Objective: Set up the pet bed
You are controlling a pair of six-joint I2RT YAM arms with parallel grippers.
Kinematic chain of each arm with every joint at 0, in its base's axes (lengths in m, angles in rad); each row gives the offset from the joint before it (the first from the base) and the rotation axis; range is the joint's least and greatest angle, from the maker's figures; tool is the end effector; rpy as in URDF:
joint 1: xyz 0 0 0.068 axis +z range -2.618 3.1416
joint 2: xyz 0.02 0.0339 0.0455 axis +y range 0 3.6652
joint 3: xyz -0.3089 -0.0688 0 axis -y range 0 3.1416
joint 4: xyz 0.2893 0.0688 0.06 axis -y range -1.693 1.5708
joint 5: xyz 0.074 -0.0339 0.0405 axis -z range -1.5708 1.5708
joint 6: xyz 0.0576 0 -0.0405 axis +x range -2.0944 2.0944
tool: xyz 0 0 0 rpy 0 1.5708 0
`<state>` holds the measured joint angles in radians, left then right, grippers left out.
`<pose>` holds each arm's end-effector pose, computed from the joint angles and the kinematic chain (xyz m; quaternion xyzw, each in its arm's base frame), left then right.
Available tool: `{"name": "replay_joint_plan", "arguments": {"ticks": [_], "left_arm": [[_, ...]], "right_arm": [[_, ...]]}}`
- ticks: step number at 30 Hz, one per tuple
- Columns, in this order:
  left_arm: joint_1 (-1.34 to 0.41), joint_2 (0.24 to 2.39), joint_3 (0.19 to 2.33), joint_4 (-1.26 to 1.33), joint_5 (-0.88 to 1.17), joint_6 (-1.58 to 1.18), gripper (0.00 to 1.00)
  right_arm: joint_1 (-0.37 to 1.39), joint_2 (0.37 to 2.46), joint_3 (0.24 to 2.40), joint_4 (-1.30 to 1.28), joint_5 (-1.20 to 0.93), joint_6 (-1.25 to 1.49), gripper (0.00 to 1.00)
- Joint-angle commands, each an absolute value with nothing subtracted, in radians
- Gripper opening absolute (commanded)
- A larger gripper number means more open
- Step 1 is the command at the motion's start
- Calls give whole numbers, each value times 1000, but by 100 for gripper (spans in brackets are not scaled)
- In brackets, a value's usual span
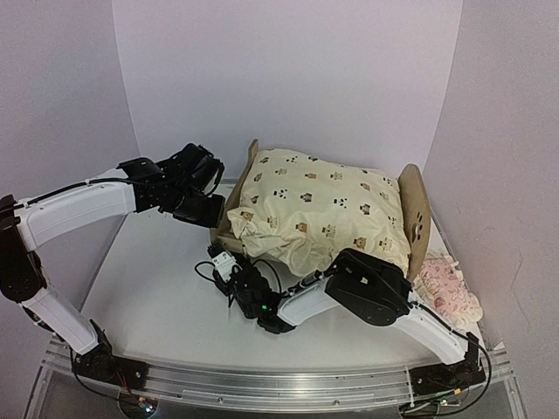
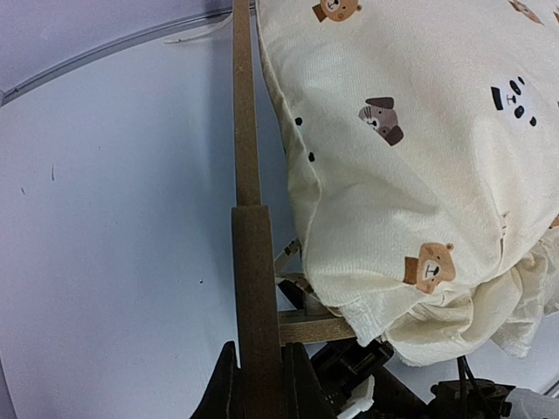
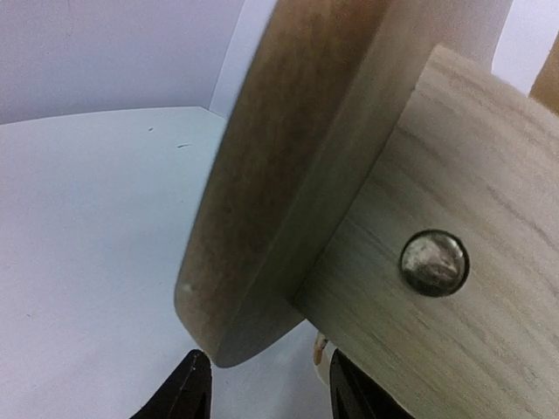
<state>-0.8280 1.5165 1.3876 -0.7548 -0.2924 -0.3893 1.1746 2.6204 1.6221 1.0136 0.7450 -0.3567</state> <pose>0.2691 -0.2685 0.3444 0.1548 0.9199 -0.0780 0.3518 0.2720 0.5489 0.0584 -0.2660 0.6509 0.0296 0.7105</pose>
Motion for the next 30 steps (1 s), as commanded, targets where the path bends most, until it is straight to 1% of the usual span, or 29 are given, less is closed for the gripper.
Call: {"name": "replay_joint_plan", "arguments": {"ticks": [1,11,16,23,24,30], "left_arm": [[-844,1414,1500,-661,-255,-350,0],[-853,1407,1502,-665,-256,-351,0],[-856,1406,1501,-667,-259,-351,0],[-855,1401,1495,-664,-267,-347,0],[-856,1402,1494,-662,-267,-345,0],[-856,1403,1482,-648,-272,-340,0]], "right_arm": [[1149,2651,1680,1038,829,-399,45],[1130,2684,1713,1045,793,-415,33],[1122,2701,1737,1046,778,-433,20],[1119,2691,1718,1048,748,-445,1],[1119,2686,1709,1049,741,-443,0],[1120,2618,1598,1052,674,-396,0]]}}
